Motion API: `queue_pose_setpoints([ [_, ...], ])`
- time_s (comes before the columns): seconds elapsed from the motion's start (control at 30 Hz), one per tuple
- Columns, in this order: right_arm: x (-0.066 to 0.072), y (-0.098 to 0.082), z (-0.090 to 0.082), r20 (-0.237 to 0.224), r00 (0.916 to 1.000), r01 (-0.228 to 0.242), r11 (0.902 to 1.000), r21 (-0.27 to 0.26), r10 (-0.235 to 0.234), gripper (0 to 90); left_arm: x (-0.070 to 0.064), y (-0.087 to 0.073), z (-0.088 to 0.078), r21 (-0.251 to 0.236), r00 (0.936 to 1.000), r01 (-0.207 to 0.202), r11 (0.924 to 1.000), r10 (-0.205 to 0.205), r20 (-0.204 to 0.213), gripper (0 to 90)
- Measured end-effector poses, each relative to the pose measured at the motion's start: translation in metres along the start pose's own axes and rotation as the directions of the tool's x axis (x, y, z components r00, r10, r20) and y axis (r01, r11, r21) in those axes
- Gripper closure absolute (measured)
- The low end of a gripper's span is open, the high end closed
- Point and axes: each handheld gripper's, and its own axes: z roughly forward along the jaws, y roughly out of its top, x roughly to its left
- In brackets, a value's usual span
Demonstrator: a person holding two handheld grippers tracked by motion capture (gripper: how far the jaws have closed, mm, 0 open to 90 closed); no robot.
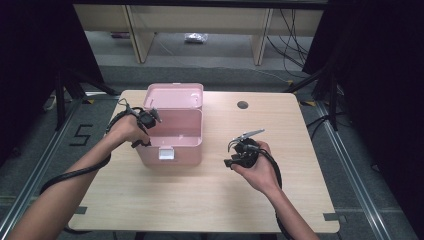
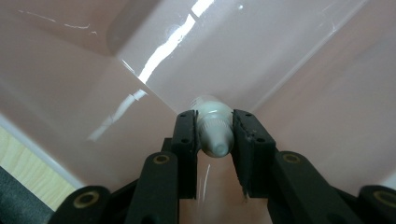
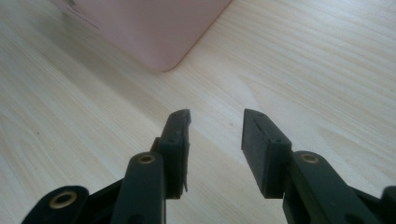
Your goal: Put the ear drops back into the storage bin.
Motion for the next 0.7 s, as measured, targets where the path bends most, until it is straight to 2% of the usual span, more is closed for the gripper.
queue_pose_setpoints([
  [0.17,-0.0006,0.0001,0.0000,-0.004,1.0000,0.003,1.0000,-0.003,-0.003,62.4,-0.0004,0.0005,0.0003,0.006,1.0000,0.002,1.0000,-0.002,-0.004,70.6],
  [0.3,-0.0004,0.0002,-0.0001,-0.005,1.0000,-0.001,1.0000,-0.004,0.001,62.4,-0.0006,0.0011,-0.0008,0.017,0.9997,-0.004,0.9999,0.005,-0.026,68.8],
  [0.5,-0.0006,0.0005,-0.0005,0.000,1.0000,-0.002,1.0000,-0.007,0.002,62.4,0.0003,0.0013,-0.0022,0.023,0.9996,-0.004,0.9997,0.005,-0.026,68.3],
  [0.57,0.0003,0.0004,-0.0016,0.001,0.9999,-0.015,0.9999,-0.001,0.015,62.4,0.0007,0.0009,-0.0020,0.012,0.9997,0.000,0.9999,0.001,-0.026,68.2],
  [0.6,-0.0004,0.0005,-0.0014,0.002,1.0000,-0.008,1.0000,-0.004,0.008,62.4,0.0011,0.0009,-0.0032,0.021,0.9997,-0.003,0.9998,0.003,-0.026,68.3],
  [0.7,-0.0012,0.0005,-0.0010,0.000,1.0000,-0.002,0.9999,-0.010,0.002,62.4,0.0010,-0.0007,-0.0037,-0.003,0.9996,0.006,1.0000,-0.006,-0.028,68.1],
])
